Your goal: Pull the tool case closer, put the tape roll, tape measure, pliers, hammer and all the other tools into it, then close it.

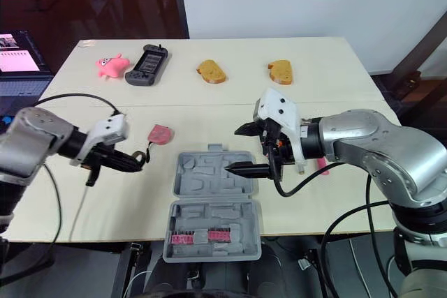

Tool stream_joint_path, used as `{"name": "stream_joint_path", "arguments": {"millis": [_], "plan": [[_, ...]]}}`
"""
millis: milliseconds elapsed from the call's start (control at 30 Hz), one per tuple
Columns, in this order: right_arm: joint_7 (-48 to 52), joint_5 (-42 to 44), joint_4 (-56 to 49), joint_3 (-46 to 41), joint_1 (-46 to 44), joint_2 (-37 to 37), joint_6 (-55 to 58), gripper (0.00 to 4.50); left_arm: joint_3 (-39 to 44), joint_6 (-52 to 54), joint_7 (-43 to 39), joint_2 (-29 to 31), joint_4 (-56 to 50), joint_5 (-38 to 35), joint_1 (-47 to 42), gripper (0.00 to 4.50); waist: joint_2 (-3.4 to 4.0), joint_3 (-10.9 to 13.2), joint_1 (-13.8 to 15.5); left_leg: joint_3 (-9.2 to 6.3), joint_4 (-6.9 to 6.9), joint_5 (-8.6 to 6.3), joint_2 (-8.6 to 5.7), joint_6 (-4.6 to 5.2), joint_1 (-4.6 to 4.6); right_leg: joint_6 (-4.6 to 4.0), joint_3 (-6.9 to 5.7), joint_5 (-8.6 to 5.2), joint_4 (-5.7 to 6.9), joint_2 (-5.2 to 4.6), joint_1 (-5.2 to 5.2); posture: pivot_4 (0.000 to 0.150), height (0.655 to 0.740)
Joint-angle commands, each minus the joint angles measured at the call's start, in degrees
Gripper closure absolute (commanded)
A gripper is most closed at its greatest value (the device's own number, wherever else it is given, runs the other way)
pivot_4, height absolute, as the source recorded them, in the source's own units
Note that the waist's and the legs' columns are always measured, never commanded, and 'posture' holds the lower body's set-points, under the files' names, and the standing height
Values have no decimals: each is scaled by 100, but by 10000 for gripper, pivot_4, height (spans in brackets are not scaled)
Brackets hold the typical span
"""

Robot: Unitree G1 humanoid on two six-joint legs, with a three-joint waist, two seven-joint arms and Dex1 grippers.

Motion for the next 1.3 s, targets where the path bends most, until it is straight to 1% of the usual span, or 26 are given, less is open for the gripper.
{"name": "stream_joint_path", "arguments": {"millis": [33, 133, 267, 333, 467, 533, 733, 833, 1300], "plan": [[-85, 118, -205, -188, 24, -95, 66, 0, -370, 488, 357, -185, -241, 49, -421, 44464, 0, 0, 2, 0, 1, 0, 0, 0, 0, 0, 0, 0, 0, 0, 1, 1500, 7188], [-163, 225, -307, -275, 100, -112, 131, 0, -758, 929, 698, -530, -163, 132, -809, 44464, -2, 1, 11, 1, 1, 0, -2, 0, 3, 1, 0, -1, 0, 1, 3, 1500, 7188], [-339, 572, -511, -517, 239, -118, 255, 0, -1201, 888, 866, -763, 100, 204, -1025, 44464, -3, 2, 7, 0, 1, 1, -2, 0, 1, 2, 0, -1, 0, 3, 3, 1500, 7188], [-423, 674, -579, -573, 306, -132, 274, 0, -1293, 856, 959, -861, 220, 192, -1061, 44464, -3, 2, -11, -1, 1, 1, -1, 0, 3, 2, 0, -1, 0, 5, 3, 1500, 7188], [-720, 759, -690, -708, 444, -113, 291, 0, -1454, 865, 1279, -1531, 972, 165, -1261, 44464, -7, 4, 68, -4, 5, 2, -1, -1, 2, 2, 0, -1, 1, 7, 6, 1500, 7188], [-871, 857, -681, -766, 387, -57, 291, 0, -1550, 715, 1300, -1696, 1234, 201, -1353, 44464, -7, 4, 101, -3, 10, 1, -2, 0, 2, 2, 2, -1, -1, 5, 7, 1500, 7188], [-1138, 1079, -706, -818, 309, -93, 274, 0, -1852, 210, 1262, -1956, 2044, 420, -1616, 44464, -7, 4, 124, -3, 10, 1, -1, 0, 2, 2, 2, -1, 0, 7, 7, 1500, 7188], [-1196, 1143, -717, -886, 383, -177, 263, 0, -1984, 34, 1085, -2060, 2467, 505, -1799, 44464, -7, 4, 124, -3, 10, 1, -1, 0, 2, 1, 2, -1, 0, 6, 7, 1500, 7188], [-1377, 1155, -722, -822, 442, -277, 199, 0, -2260, -531, 848, -2417, 3049, 899, -1923, 44464, -8, 4, 124, -3, 11, 1, -1, 0, 1, 1, 2, -1, 0, 6, 7, 1500, 7188]]}}
